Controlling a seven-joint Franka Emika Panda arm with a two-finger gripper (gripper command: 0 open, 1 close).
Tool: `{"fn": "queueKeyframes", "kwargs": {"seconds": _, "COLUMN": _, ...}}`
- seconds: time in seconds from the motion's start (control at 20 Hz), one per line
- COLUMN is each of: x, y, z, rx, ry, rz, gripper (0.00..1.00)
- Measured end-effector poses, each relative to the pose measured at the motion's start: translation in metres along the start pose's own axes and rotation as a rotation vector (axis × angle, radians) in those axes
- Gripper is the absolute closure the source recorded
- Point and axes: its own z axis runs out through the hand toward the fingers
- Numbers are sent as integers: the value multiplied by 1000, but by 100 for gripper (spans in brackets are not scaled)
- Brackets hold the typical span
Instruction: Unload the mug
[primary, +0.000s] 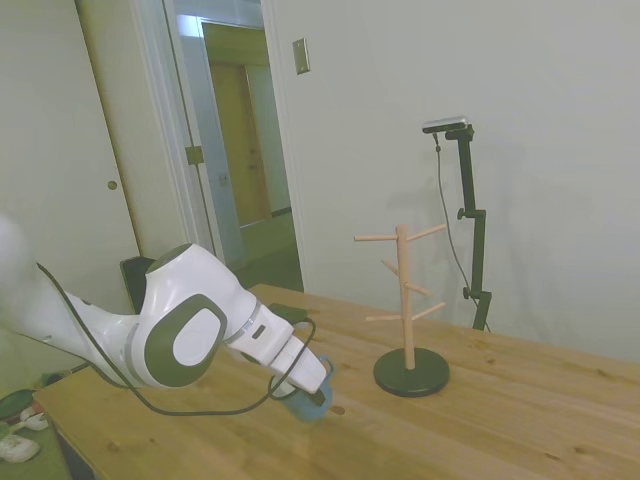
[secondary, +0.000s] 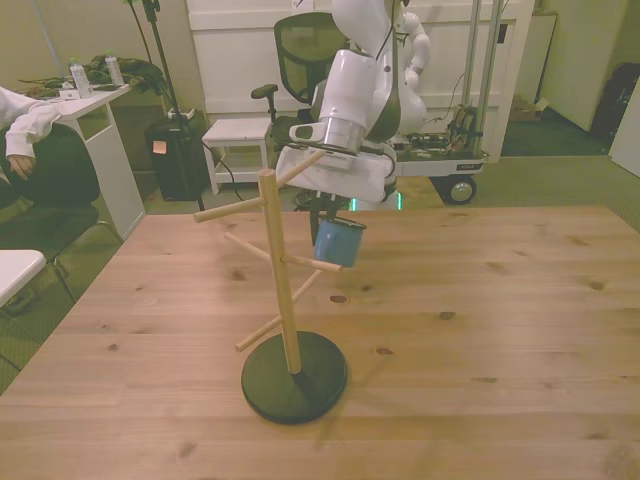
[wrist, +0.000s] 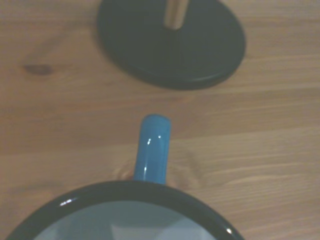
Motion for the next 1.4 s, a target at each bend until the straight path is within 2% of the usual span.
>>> {"fn": "queueKeyframes", "kwargs": {"seconds": 0.3, "x": -29, "y": -6, "z": -1, "rx": -78, "ry": -136, "rz": -87, "gripper": 100}}
{"fn": "queueKeyframes", "kwargs": {"seconds": 0.75, "x": -22, "y": -23, "z": 6, "rx": -207, "ry": -293, "rz": -133, "gripper": 100}}
{"fn": "queueKeyframes", "kwargs": {"seconds": 1.0, "x": -16, "y": -38, "z": 19, "rx": -250, "ry": -335, "rz": -144, "gripper": 100}}
{"fn": "queueKeyframes", "kwargs": {"seconds": 1.4, "x": -12, "y": -44, "z": 37, "rx": -271, "ry": -354, "rz": -146, "gripper": 100}}
